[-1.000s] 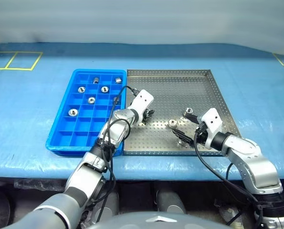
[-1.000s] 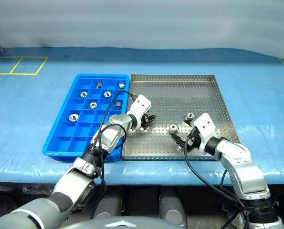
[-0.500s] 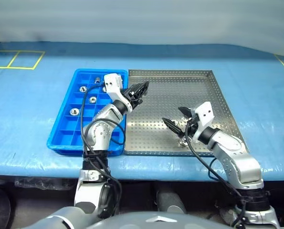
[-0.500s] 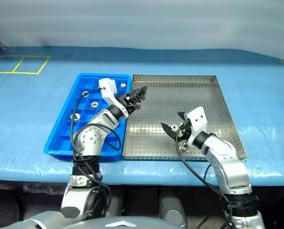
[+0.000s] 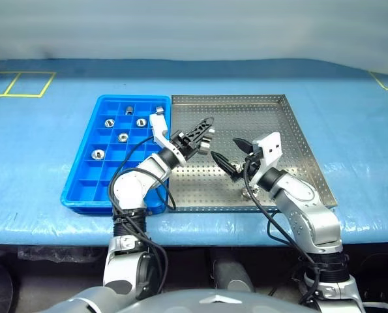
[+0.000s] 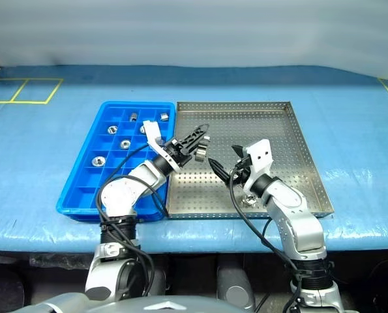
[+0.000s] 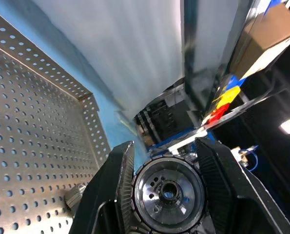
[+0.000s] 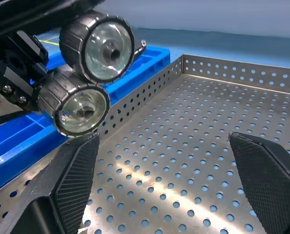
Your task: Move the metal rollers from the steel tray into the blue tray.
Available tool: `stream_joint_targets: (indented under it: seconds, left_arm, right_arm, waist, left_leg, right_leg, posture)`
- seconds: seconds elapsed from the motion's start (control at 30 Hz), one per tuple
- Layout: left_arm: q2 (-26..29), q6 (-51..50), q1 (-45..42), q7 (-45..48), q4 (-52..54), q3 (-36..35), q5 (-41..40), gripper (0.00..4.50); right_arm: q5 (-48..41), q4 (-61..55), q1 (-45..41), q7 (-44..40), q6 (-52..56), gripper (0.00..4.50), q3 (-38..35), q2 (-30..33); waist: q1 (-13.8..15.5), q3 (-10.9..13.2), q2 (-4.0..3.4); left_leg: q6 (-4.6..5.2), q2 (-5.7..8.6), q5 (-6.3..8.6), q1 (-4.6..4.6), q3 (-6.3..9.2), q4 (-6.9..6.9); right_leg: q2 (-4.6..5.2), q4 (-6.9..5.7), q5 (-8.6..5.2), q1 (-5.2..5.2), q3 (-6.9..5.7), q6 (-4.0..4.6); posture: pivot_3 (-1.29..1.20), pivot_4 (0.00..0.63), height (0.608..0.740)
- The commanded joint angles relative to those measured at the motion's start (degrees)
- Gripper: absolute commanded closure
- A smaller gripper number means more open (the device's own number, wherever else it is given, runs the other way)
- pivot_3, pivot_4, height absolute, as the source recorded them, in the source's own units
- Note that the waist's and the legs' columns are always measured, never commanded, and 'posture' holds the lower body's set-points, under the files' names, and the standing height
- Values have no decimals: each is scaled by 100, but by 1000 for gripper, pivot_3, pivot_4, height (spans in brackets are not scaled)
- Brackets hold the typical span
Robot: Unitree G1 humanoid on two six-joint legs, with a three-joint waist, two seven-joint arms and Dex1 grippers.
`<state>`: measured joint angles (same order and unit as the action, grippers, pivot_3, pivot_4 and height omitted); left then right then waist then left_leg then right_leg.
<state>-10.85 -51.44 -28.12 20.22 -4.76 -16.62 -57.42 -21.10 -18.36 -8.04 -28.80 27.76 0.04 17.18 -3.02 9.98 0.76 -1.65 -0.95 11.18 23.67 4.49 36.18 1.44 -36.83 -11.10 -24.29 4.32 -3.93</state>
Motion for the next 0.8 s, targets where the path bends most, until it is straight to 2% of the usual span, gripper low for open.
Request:
stream_joint_targets:
  seconds: [0.03,0.3,0.67,0.8]
  left_arm:
    - [-239,102,-156,263,46,-26,-484,2819]
    - [-76,114,-161,543,-123,195,-606,2819]
    - [-1,150,-84,701,-166,439,-385,2819]
    - [13,133,-6,740,-82,548,-333,2819]
  right_arm:
    - [-362,-364,57,-169,-14,0,43,-106]
    - [-1204,-673,56,-331,254,0,-16,-308]
    - [-1641,-542,-203,-142,520,0,-55,-399]
    - [-1588,-476,-300,27,558,922,-70,-477]
  waist:
    - [-7,0,0]
    - [-66,0,0]
    - [-77,0,0]
    - [-76,0,0]
  left_leg:
    - [0,0,0,0,0,0]
    - [0,0,0,-1,0,1]
    - [0,0,0,-1,0,-2]
    - [0,0,0,0,0,-4]
  right_leg:
    - [0,0,0,0,0,0]
    - [0,0,-1,0,1,1]
    - [0,1,-2,-1,1,3]
    - [0,2,-2,-3,1,3]
  posture:
    - [-20,150,740]
    - [-33,150,740]
    - [-22,150,740]
    - [-20,150,740]
